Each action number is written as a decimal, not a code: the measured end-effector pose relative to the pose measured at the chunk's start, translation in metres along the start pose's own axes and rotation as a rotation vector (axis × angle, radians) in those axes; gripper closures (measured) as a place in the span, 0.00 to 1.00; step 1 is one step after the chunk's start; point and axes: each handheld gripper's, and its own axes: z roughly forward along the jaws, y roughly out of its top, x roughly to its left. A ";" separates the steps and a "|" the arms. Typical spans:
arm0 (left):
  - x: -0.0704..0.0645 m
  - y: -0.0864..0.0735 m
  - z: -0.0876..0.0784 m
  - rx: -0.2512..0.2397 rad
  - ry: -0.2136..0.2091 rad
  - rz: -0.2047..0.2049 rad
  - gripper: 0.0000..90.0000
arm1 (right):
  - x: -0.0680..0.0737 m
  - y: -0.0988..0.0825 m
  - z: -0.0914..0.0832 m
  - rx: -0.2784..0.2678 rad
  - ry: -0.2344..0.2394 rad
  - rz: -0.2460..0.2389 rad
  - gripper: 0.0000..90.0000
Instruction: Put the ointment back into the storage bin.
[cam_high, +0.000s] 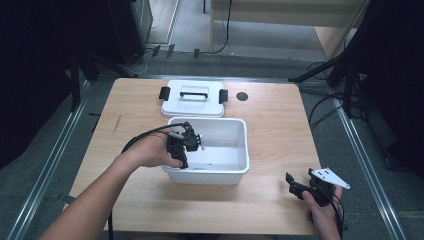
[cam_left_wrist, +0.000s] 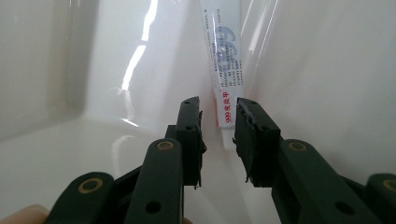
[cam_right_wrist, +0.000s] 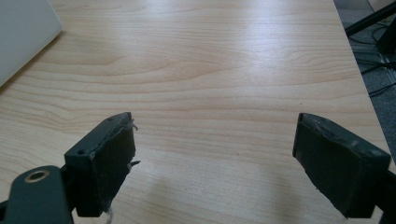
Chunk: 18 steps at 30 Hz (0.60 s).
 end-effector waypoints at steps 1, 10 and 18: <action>0.000 0.000 -0.001 -0.004 -0.001 -0.004 0.80 | 0.000 0.000 0.000 0.000 0.000 -0.001 0.15; 0.001 -0.008 -0.026 -0.081 0.004 -0.048 0.77 | 0.000 0.000 0.000 0.001 0.000 -0.001 0.15; 0.005 -0.023 -0.053 -0.145 0.007 -0.130 0.71 | 0.000 0.000 0.000 0.001 -0.001 -0.003 0.15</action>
